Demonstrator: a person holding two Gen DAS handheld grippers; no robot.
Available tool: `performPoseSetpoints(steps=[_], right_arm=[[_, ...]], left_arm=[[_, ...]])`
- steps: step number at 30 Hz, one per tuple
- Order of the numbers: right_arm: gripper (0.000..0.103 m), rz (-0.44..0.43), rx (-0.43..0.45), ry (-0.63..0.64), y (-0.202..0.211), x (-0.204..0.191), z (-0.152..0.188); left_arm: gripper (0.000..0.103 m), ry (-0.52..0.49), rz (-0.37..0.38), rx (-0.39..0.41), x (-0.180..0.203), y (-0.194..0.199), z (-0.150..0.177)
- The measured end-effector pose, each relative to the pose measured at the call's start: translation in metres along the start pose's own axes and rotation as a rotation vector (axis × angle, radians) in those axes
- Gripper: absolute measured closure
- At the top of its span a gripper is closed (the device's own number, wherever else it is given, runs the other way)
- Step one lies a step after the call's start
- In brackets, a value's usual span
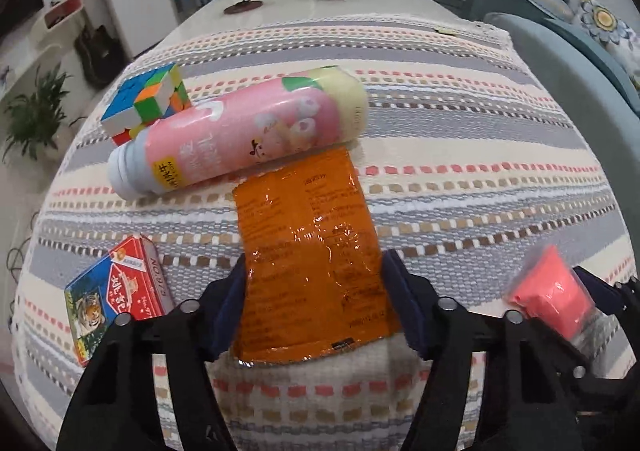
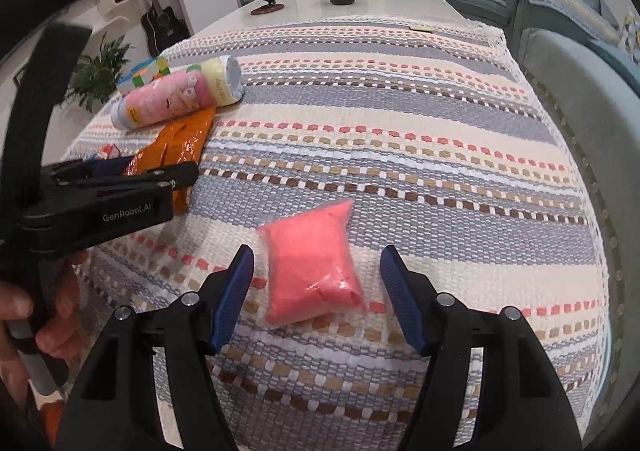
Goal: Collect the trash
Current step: 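Grasp the pink packet with the right tool while the left tool grasps the orange wrapper, then carry the pink packet and orange wrapper to the wastebasket and open both tools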
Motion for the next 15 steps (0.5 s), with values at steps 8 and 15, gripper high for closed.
performPoseSetpoints(steps=[8, 15], right_arm=[[0.069, 0.060, 0.042, 0.015, 0.019, 0.000, 0.001], [0.069, 0.172, 0.147, -0.097, 0.087, 0.051, 0.008]], left_arm=[[0.077, 0.001, 0.155, 0.012, 0.014, 0.025, 0.010], [0.078, -0.022, 0.357, 0.064, 0.060, 0.081, 0.012]])
Point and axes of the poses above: each gripper's, at about its wrist camera, not at the fingertips, and y roughly against the way its jaws point, x to its right, z to its underside, the point moved 8 cm from there along -y, roughly the way its jaws point, and after that the axes turned 14 degrees about y, right-handed, at the moved point
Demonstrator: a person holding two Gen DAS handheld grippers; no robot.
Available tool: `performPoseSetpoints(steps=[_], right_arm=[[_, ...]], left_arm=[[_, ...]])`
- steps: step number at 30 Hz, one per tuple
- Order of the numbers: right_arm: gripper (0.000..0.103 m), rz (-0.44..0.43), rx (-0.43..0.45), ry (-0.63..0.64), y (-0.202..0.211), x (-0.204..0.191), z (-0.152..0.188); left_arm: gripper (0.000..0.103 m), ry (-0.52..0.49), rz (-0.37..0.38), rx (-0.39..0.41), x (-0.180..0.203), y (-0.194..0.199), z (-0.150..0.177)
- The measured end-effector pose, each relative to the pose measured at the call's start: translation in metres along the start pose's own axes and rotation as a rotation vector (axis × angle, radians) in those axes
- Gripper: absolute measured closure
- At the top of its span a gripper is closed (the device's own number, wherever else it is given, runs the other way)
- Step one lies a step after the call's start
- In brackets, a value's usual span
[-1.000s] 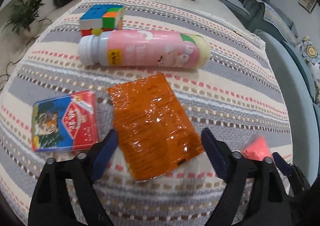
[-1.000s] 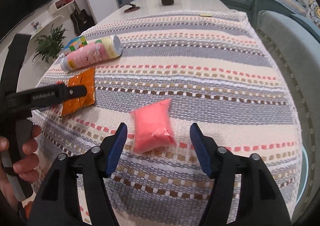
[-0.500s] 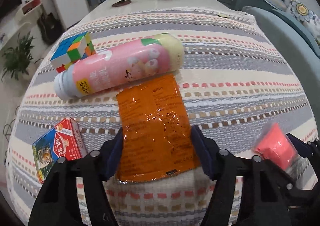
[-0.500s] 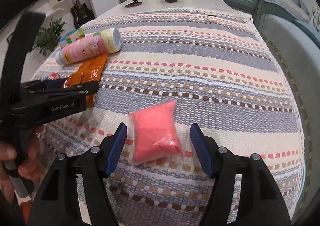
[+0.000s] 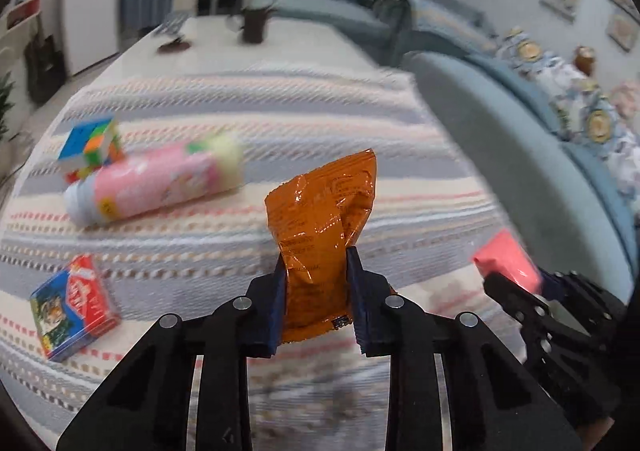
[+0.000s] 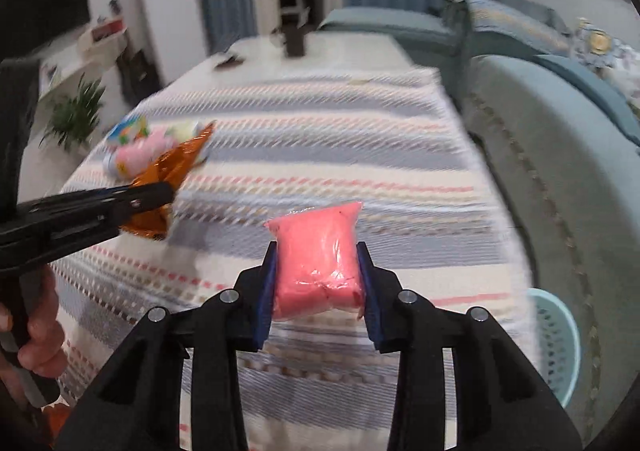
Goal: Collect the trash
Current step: 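Carry the pink packet and orange wrapper to the wastebasket and open both tools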
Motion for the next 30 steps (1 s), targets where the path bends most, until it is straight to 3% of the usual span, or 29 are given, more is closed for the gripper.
performPoseSetpoints(steps=[9, 16, 23, 30], right_arm=[[0.069, 0.169, 0.062, -0.155, 0.072, 0.112, 0.025], [0.069, 0.250, 0.019, -0.312, 0.090, 0.193, 0.086], [0.069, 0.272, -0.101, -0.492, 0.070, 0.250, 0.163], [0.069, 0.229, -0.227, -0.642, 0.033, 0.274, 0.232]], left_arm=[[0.078, -0.176, 0.182, 0.016, 0.146, 0.026, 0.019], [0.078, -0.322, 0.291, -0.060, 0.253, 0.009, 0.063], [0.078, -0.432, 0.312, -0.196, 0.307, -0.048, 0.114], [0.075, -0.478, 0.293, -0.358, 0.313, -0.105, 0.161]])
Point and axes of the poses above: each gripper's, at about its wrist camera, not at the fingertips, and y roughly against the way its jaws point, x to its right, z to its underside, the point moved 8 cm from there along -y, roughly the way its jaws point, and after that the axes turned 14 degrees about y, right-handed, at the moved point
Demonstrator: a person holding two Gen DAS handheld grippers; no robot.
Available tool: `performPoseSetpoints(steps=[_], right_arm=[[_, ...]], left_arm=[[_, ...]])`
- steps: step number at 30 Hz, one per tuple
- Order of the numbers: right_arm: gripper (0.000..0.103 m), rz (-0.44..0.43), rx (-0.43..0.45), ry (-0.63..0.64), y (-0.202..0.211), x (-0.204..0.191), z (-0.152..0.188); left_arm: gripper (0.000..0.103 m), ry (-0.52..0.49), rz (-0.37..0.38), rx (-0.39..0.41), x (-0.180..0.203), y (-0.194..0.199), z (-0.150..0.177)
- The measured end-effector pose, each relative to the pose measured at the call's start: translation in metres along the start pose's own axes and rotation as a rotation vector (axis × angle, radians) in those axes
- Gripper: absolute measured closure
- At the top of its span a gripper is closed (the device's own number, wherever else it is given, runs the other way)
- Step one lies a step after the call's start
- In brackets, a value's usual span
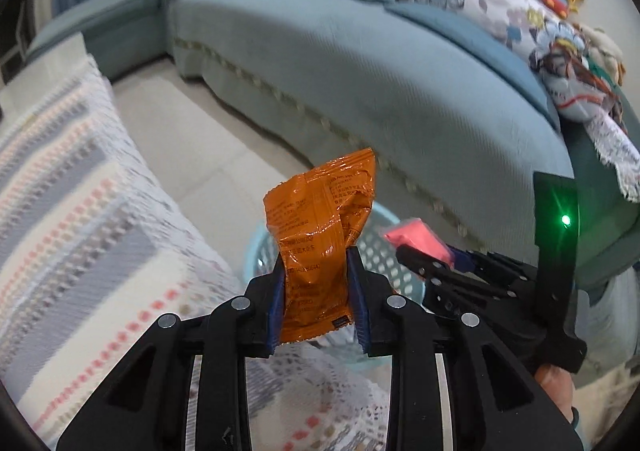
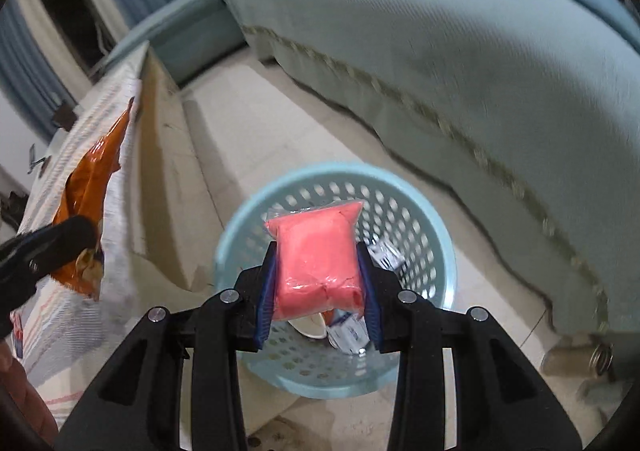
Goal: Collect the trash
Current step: 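Carry the pink packet and orange wrapper to the wastebasket and open both tools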
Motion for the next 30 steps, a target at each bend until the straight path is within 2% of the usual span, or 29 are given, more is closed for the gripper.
performPoseSetpoints(steps=[1, 2, 4, 7, 11, 17, 23, 30], right_arm=[[0.069, 0.005, -0.017, -0.009, -0.007, 0.005, 0.004], [0.068, 0.006, -0.032, -0.017, -0.012, 0.007, 0.006], [0.068, 0.022, -0.051, -0.028, -0.018, 0.010, 0.011], [0.063, 0.035, -0.058, -0.035, -0.021, 0.012, 0.012], [0.054, 0.040, -0.050, -0.037, -0.016, 0.012, 0.011], [0.054, 0.037, -0.029, -0.030, -0.002, 0.007, 0.008], [0.054, 0.038, 0.006, -0.002, 0.019, -0.005, -0.001], [0.054, 0.019, 0.064, 0.049, 0.049, -0.031, -0.011]], left_arm=[[0.071, 0.001, 0.005, -0.023, 0.000, -0.009, 0.002], [0.059, 0.003, 0.006, -0.035, -0.001, -0.014, 0.003], [0.046, 0.018, 0.017, -0.050, -0.004, -0.022, 0.005], [0.044, 0.027, 0.020, -0.055, -0.010, -0.025, 0.005], [0.037, 0.058, 0.048, -0.051, -0.021, -0.014, 0.005], [0.036, 0.071, 0.084, -0.052, -0.020, -0.001, 0.005], [0.018, 0.081, 0.116, -0.041, -0.020, 0.013, 0.009], [0.018, 0.110, 0.144, 0.005, -0.034, 0.045, 0.010]])
Point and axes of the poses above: each gripper's, at about its wrist camera, not at the fingertips, and y roughly against the way its jaws point, x to its right, z to its underside, the point moved 8 cm from there along -y, roughly the way its jaws point, and after that the axes turned 14 degrees about y, right-handed, at the moved point
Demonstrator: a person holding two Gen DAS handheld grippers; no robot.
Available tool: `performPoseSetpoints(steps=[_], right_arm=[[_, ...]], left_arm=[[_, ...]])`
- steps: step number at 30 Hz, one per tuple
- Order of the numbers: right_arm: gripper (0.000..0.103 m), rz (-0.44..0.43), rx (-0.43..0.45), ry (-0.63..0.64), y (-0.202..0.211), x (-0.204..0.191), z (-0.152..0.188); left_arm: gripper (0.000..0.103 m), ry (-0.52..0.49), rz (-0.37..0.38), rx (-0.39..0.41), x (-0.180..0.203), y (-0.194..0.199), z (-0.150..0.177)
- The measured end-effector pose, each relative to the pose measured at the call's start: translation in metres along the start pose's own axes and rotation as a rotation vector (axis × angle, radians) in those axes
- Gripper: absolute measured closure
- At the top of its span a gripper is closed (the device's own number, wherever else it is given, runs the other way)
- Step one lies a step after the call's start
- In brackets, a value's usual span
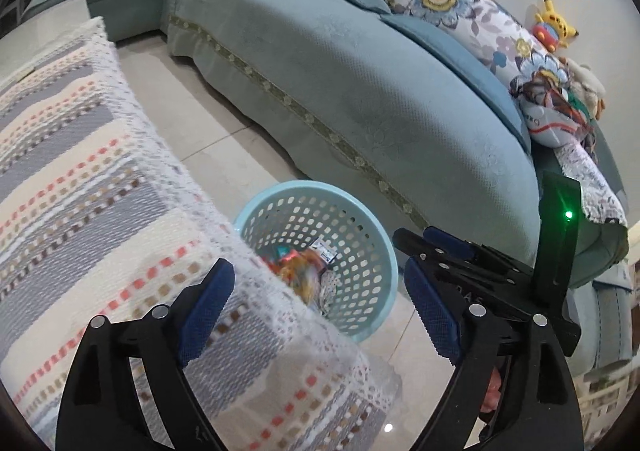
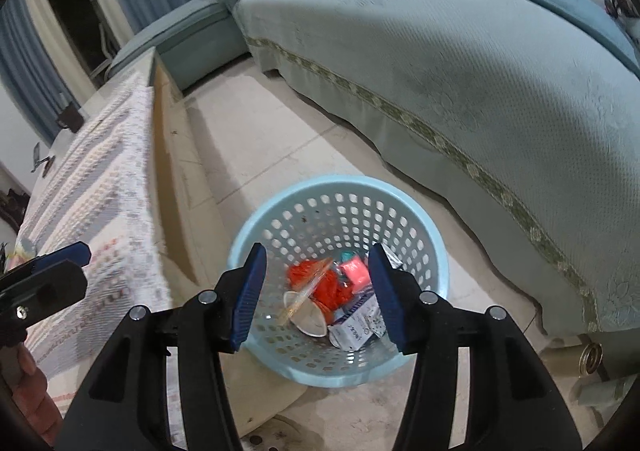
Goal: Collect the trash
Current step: 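Carry the pink packet and orange wrapper to the wastebasket and open both tools, then grasp the pink bottle with the right tool while the left tool grasps the tiger card box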
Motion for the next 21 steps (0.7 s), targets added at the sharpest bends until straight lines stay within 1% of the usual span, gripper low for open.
performPoseSetpoints(steps=[2, 6, 11, 13, 14, 15, 17, 18, 19, 21], right_arm=[[0.054, -0.014, 0.022, 0.032, 0.010, -0.013, -0.006], [0.054, -0.052, 0.089, 0.121, 0.039, -0.056, -0.022], [0.054, -0.145, 0.186, 0.229, 0.079, -0.131, -0.041], [0.054, -0.171, 0.226, 0.276, 0.092, -0.164, -0.047], [0.053, -0.191, 0.241, 0.297, 0.098, -0.182, -0.051], [0.053, -0.215, 0.253, 0.325, 0.102, -0.202, -0.054], [0.053, -0.242, 0.264, 0.375, 0.108, -0.233, -0.059], [0.054, -0.262, 0.267, 0.414, 0.108, -0.257, -0.062], [0.054, -0.281, 0.268, 0.438, 0.108, -0.273, -0.063], [0.053, -0.329, 0.268, 0.489, 0.105, -0.309, -0.065]], left_arm=[[0.019, 0.011, 0.000, 0.035, -0.007, 0.020, 0.001], [0.019, 0.044, -0.019, 0.127, -0.030, 0.073, 0.000], [0.019, 0.131, -0.080, 0.275, -0.077, 0.161, 0.000], [0.019, 0.171, -0.117, 0.337, -0.102, 0.200, 0.005], [0.019, 0.192, -0.157, 0.373, -0.119, 0.222, 0.010], [0.019, 0.203, -0.179, 0.395, -0.128, 0.234, 0.012], [0.019, 0.245, -0.251, 0.451, -0.162, 0.271, 0.026], [0.019, 0.258, -0.278, 0.466, -0.175, 0.283, 0.030], [0.019, 0.277, -0.323, 0.483, -0.195, 0.297, 0.037], [0.018, 0.308, -0.377, 0.496, -0.229, 0.318, 0.050]])
Point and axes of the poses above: each gripper's, at about its wrist camera, not at the fingertips, and y roughly against the way its jaws point, x to its right, z to its underside, the point moved 8 cm from there along -y, roughly the way its jaws point, and after that the axes turned 14 degrees about y, right-handed, at the moved point
